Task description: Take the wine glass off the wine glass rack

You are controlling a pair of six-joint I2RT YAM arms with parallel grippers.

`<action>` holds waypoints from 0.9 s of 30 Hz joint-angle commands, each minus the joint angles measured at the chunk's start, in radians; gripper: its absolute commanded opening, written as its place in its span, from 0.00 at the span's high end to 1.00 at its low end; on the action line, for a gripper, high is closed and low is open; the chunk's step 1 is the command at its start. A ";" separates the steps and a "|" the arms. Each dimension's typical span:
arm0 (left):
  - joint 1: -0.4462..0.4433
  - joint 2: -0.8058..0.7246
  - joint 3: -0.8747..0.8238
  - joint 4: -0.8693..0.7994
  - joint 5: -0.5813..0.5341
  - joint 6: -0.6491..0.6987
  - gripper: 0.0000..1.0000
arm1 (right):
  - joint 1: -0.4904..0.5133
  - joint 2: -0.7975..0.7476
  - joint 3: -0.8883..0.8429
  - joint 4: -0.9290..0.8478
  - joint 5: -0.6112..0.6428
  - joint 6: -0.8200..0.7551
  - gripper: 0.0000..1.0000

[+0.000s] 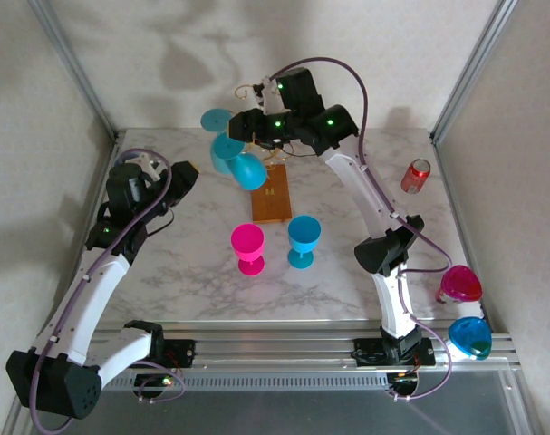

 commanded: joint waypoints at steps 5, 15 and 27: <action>0.009 -0.012 -0.007 0.009 -0.003 0.008 0.61 | 0.009 -0.038 -0.015 -0.003 -0.020 0.002 0.52; 0.010 -0.017 -0.010 0.006 -0.006 0.006 0.61 | 0.009 -0.044 -0.027 -0.022 -0.002 -0.007 0.69; 0.010 -0.019 -0.004 -0.001 -0.007 0.006 0.61 | 0.001 -0.081 -0.102 0.034 0.001 0.005 1.00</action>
